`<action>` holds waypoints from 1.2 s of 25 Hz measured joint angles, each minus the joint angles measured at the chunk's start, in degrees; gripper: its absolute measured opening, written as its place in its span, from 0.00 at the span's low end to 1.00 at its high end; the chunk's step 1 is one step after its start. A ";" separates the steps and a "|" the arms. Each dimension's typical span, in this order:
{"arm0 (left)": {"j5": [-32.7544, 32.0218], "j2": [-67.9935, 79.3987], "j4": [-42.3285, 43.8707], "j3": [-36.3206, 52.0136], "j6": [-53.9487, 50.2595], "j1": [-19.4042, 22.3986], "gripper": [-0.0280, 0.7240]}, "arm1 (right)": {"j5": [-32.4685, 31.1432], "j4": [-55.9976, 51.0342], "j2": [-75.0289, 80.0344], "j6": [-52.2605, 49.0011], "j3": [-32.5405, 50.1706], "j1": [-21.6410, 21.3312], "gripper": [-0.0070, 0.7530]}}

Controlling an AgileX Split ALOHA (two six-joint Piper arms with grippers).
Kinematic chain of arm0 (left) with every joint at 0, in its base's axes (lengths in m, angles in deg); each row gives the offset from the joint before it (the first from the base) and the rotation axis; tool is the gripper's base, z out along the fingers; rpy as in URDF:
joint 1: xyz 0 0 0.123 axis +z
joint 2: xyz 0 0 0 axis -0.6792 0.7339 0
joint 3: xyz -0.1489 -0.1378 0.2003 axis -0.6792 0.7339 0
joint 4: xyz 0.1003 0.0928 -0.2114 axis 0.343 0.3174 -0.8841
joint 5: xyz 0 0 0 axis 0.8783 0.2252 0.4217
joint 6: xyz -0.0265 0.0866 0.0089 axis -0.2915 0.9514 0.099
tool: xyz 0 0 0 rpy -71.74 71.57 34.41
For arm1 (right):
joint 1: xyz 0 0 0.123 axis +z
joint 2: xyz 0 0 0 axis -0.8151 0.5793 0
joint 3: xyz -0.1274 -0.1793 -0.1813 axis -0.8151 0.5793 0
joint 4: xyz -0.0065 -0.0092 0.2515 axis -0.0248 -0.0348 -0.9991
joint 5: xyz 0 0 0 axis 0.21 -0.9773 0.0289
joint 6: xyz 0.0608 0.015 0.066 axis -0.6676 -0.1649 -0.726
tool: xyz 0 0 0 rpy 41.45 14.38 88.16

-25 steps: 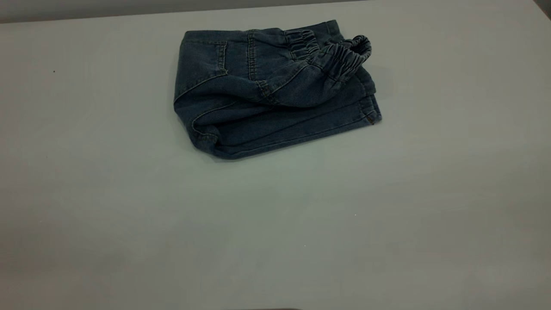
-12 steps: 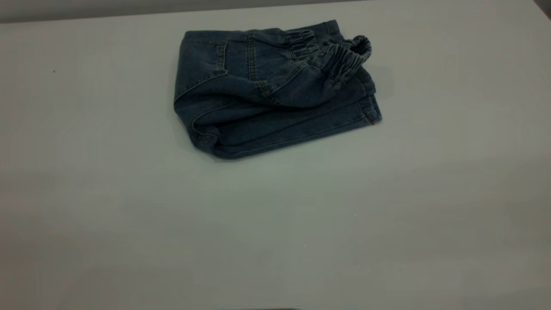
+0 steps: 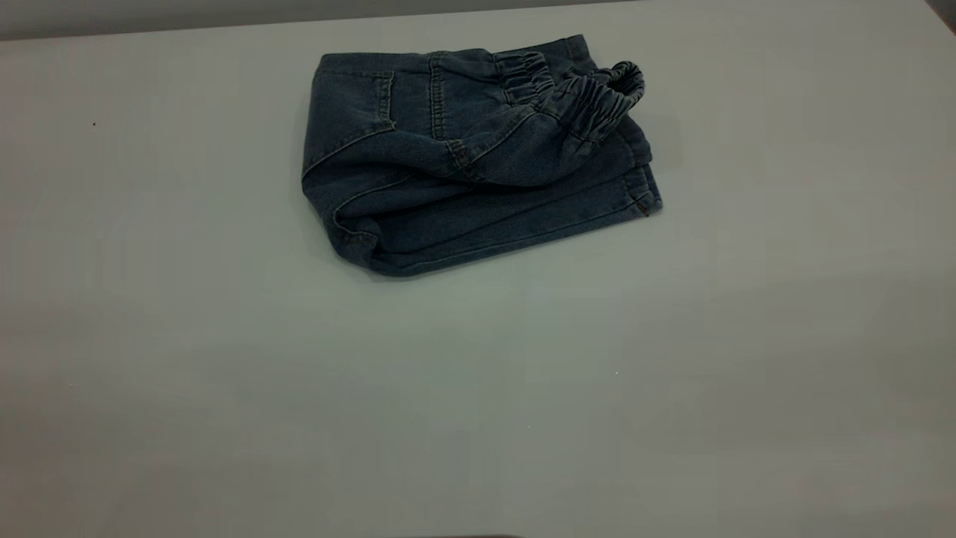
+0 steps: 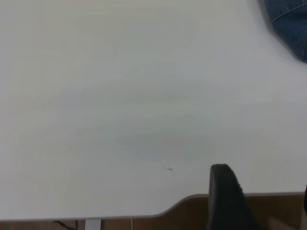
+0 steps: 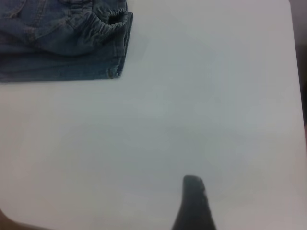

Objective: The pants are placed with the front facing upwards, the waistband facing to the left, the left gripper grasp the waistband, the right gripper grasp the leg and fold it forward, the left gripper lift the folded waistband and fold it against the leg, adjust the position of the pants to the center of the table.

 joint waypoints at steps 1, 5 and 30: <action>0.00 0.00 0.00 0.00 0.34 0.00 0.49 | 0.00 0.00 0.00 0.00 0.00 0.00 0.59; 0.00 0.00 0.00 0.00 0.00 0.00 0.49 | 0.00 0.00 0.00 0.00 0.00 0.00 0.59; 0.00 0.00 0.00 0.00 0.00 0.00 0.49 | 0.53 8.01 0.00 -10.91 0.06 0.00 0.59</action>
